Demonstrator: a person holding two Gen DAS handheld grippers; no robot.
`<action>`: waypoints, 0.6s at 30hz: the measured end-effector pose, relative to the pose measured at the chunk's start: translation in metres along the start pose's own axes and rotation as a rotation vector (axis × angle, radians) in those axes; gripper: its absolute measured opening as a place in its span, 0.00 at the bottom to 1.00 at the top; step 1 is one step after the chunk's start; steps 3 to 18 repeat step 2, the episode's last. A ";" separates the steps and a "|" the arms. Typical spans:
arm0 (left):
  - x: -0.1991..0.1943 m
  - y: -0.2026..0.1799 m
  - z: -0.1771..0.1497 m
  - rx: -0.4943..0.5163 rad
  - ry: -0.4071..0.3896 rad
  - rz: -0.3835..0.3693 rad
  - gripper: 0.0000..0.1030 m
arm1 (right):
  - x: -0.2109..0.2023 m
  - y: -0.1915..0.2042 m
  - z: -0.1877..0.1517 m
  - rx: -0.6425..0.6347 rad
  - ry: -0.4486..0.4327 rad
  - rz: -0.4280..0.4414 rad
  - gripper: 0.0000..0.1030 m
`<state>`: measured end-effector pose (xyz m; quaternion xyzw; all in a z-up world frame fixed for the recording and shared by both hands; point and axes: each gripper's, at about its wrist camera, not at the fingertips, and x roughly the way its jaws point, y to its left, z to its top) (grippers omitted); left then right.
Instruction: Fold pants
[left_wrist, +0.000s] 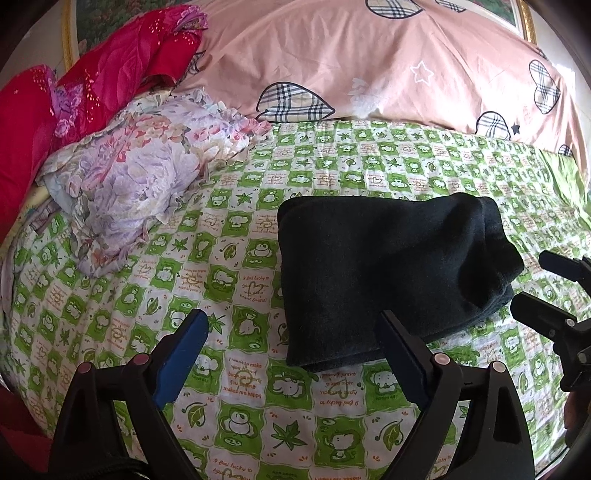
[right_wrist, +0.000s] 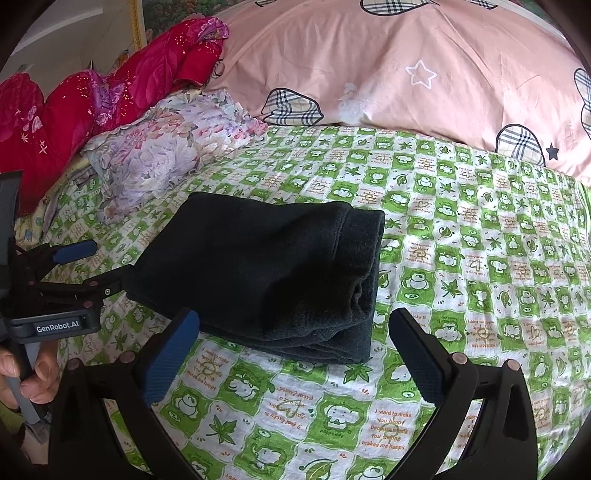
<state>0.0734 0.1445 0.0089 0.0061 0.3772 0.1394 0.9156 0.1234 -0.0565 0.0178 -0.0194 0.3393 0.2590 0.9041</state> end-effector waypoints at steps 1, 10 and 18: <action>0.001 0.000 0.000 -0.001 0.002 0.001 0.90 | 0.000 0.000 0.000 0.001 -0.001 -0.001 0.99; 0.001 -0.001 0.000 -0.003 0.006 -0.001 0.90 | 0.000 0.000 0.000 0.000 -0.002 0.001 0.99; 0.001 -0.001 0.000 -0.003 0.006 -0.001 0.90 | 0.000 0.000 0.000 0.000 -0.002 0.001 0.99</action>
